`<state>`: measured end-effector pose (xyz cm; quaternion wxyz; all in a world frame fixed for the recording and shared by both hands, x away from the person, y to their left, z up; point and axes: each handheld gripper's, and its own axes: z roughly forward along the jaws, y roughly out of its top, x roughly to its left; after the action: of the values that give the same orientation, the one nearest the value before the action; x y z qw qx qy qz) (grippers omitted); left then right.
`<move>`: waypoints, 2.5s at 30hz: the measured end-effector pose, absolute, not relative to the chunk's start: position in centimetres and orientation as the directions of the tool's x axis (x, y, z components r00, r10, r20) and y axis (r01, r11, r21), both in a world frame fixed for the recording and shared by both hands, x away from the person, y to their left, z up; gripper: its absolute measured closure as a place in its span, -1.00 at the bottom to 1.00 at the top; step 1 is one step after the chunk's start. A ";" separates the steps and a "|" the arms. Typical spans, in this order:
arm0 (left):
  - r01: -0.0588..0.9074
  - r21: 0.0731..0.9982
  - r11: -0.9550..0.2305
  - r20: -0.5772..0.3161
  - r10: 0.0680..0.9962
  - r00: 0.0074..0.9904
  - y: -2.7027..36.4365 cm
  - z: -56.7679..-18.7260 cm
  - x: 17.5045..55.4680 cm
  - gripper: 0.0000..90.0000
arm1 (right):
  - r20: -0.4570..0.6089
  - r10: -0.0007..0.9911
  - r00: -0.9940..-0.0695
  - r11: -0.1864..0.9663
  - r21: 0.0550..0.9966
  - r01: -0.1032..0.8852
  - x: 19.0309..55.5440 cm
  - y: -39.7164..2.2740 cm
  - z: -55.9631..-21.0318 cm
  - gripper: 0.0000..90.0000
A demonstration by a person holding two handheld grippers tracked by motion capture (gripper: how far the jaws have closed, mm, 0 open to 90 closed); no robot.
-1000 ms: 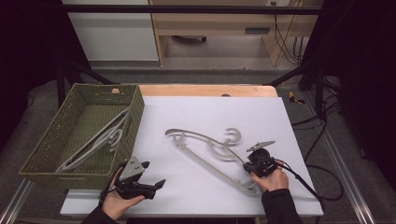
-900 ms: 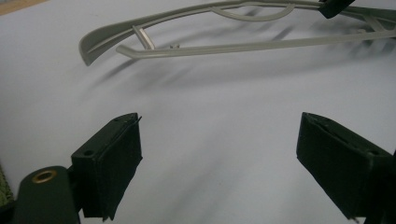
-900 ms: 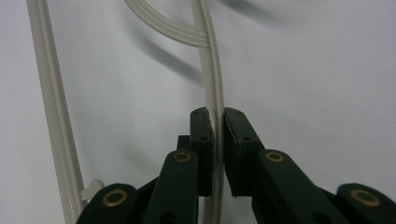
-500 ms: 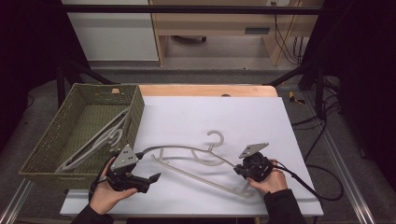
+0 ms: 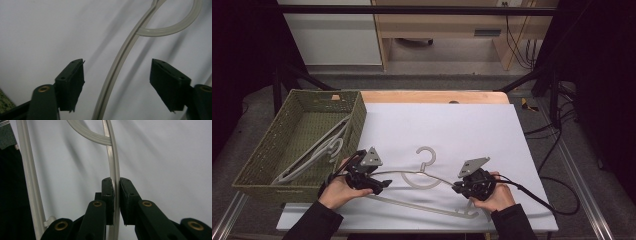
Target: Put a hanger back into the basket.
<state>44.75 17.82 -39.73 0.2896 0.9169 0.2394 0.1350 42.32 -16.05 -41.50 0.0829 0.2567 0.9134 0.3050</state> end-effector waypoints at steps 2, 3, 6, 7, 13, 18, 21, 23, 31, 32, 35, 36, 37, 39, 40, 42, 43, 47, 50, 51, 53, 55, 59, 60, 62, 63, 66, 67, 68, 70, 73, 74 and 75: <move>0.353 0.562 -0.748 0.115 0.493 0.862 17.6 -39.9 44.8 -0.17 | 0.000 0.501 -0.866 0.690 0.604 0.399 42.3 -15.8 -41.5 0.84; 0.351 0.549 -0.758 0.113 0.484 0.868 17.6 -40.0 44.8 -0.07 | -0.005 0.497 -0.868 0.699 0.595 0.397 42.2 -15.8 -41.5 0.84; 0.354 0.509 -0.785 0.130 0.476 0.870 17.4 -40.3 44.7 0.22 | -0.005 0.492 -0.871 0.703 0.592 0.394 42.2 -15.6 -41.6 0.84; 0.352 0.506 -0.787 0.122 0.470 0.874 17.4 -40.4 44.7 0.28 | -0.007 0.490 -0.872 0.704 0.592 0.391 42.2 -15.5 -41.6 0.84; 0.344 0.484 -0.804 0.126 0.453 0.882 17.4 -40.9 44.7 0.57 | 0.002 0.478 -0.878 0.704 0.597 0.385 42.1 -15.4 -41.7 0.84; 0.330 0.457 -0.826 0.137 0.432 0.892 17.3 -41.1 44.3 0.69 | -0.002 0.459 -0.889 0.714 0.597 0.367 42.1 -15.4 -41.8 0.83; 0.310 0.459 -0.833 0.149 0.417 0.897 17.3 -41.1 43.8 0.72 | -0.020 0.458 -0.889 0.720 0.595 0.358 42.2 -15.5 -41.9 0.80; 0.295 0.460 -0.837 0.159 0.405 0.900 17.2 -41.0 43.3 0.75 | -0.026 0.477 -0.878 0.710 0.600 0.368 42.3 -15.6 -41.8 0.77; 0.285 0.518 -0.807 0.170 0.423 0.890 17.1 -40.7 41.6 0.81 | -0.038 0.540 -0.841 0.653 0.649 0.390 42.5 -16.3 -41.4 0.52; 0.288 0.532 -0.796 0.167 0.433 0.886 17.1 -40.7 41.4 0.81 | -0.026 0.557 -0.830 0.630 0.664 0.402 42.5 -16.4 -41.3 0.50; 0.300 0.559 -0.773 0.176 0.464 0.868 17.0 -40.7 41.1 0.82 | -0.006 0.584 -0.812 0.580 0.703 0.412 42.7 -16.9 -41.0 0.33; 0.307 0.564 -0.766 0.179 0.477 0.861 17.1 -40.7 41.0 0.82 | -0.008 0.599 -0.801 0.563 0.716 0.414 42.7 -17.1 -41.0 0.25; 0.317 0.568 -0.760 0.181 0.491 0.852 17.1 -40.7 41.0 0.82 | -0.007 0.612 -0.791 0.547 0.726 0.417 42.7 -17.2 -40.9 0.15; 0.334 0.573 -0.749 0.184 0.514 0.838 17.3 -40.7 41.1 0.82 | -0.012 0.637 -0.770 0.514 0.751 0.414 42.7 -17.6 -40.7 0.06; 0.343 0.571 -0.746 0.184 0.523 0.832 17.4 -40.7 41.1 0.82 | -0.011 0.649 -0.761 0.495 0.766 0.411 42.7 -17.8 -40.6 -0.01; 0.360 0.576 -0.734 0.185 0.545 0.818 17.7 -40.7 41.3 0.82 | 0.012 0.667 -0.745 0.448 0.792 0.415 42.7 -18.3 -40.3 -0.11; 0.366 0.579 -0.729 0.187 0.556 0.810 17.8 -40.6 41.4 0.82 | 0.019 0.674 -0.739 0.426 0.807 0.408 42.7 -18.6 -40.2 -0.18; 0.377 0.619 -0.689 0.184 0.593 0.784 18.3 -40.2 41.3 0.82 | 0.035 0.718 -0.695 0.352 0.844 0.406 42.7 -19.7 -39.8 -0.40; 0.366 0.647 -0.668 0.195 0.610 0.768 18.8 -39.5 41.2 0.82 | 0.046 0.741 -0.669 0.311 0.860 0.404 42.6 -20.7 -39.5 -0.48; 0.366 0.647 -0.668 0.195 0.610 0.768 18.8 -39.5 41.2 0.82 | 0.046 0.741 -0.669 0.311 0.860 0.404 42.6 -20.7 -39.5 -0.48; 0.353 0.663 -0.660 0.212 0.618 0.757 19.5 -38.8 41.1 0.82 | 0.065 0.769 -0.636 0.264 0.873 0.409 42.6 -21.8 -39.2 -0.57; 0.351 0.685 -0.638 0.212 0.636 0.742 19.9 -38.4 41.0 0.82 | 0.080 0.784 -0.615 0.235 0.880 0.413 42.6 -22.6 -39.0 -0.59; 0.341 0.708 -0.619 0.230 0.658 0.717 20.7 -37.6 41.0 0.82 | 0.104 0.807 -0.581 0.192 0.885 0.425 42.7 -23.8 -39.1 -0.63; 0.330 0.724 -0.605 0.233 0.665 0.709 20.9 -37.4 41.0 0.82 | 0.112 0.812 -0.573 0.182 0.884 0.431 42.7 -24.0 -39.2 -0.63; 0.334 0.735 -0.591 0.230 0.680 0.696 21.4 -37.0 40.9 0.82 | 0.112 0.817 -0.566 0.184 0.880 0.439 42.8 -24.3 -39.4 -0.65; 0.334 0.735 -0.591 0.230 0.680 0.696 21.4 -37.0 40.9 0.82 | 0.112 0.817 -0.566 0.184 0.880 0.439 42.8 -24.3 -39.4 -0.65; 0.332 0.769 -0.546 0.221 0.715 0.663 22.4 -36.2 40.9 0.82 | 0.115 0.826 -0.552 0.182 0.872 0.454 43.0 -24.5 -39.7 -0.71; 0.329 0.765 -0.553 0.231 0.713 0.662 22.8 -35.8 40.9 0.82 | 0.109 0.827 -0.552 0.189 0.870 0.456 43.1 -24.5 -39.8 -0.71; 0.326 0.780 -0.535 0.223 0.724 0.653 23.0 -35.6 40.9 0.82 | 0.109 0.825 -0.555 0.191 0.870 0.455 43.1 -24.5 -39.9 -0.72; 0.321 0.790 -0.523 0.225 0.734 0.640 23.6 -35.1 40.9 0.82 | 0.115 0.828 -0.548 0.181 0.871 0.457 43.1 -24.5 -39.9 -0.73; 0.312 0.798 -0.515 0.236 0.744 0.625 24.2 -34.5 40.8 0.82 | 0.117 0.829 -0.546 0.178 0.872 0.456 43.1 -24.7 -39.9 -0.76; 0.302 0.808 -0.507 0.248 0.756 0.605 24.7 -33.8 40.6 0.82 | 0.119 0.831 -0.543 0.172 0.874 0.455 43.1 -24.8 -39.9 -0.76; 0.302 0.808 -0.507 0.248 0.756 0.605 24.7 -33.8 40.6 0.82 | 0.119 0.831 -0.543 0.172 0.874 0.455 43.1 -24.8 -39.9 -0.76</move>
<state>40.63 24.72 -33.83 0.3754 0.8135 0.3252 0.3025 43.13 -24.78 -39.93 0.1985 0.4351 0.7392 0.4743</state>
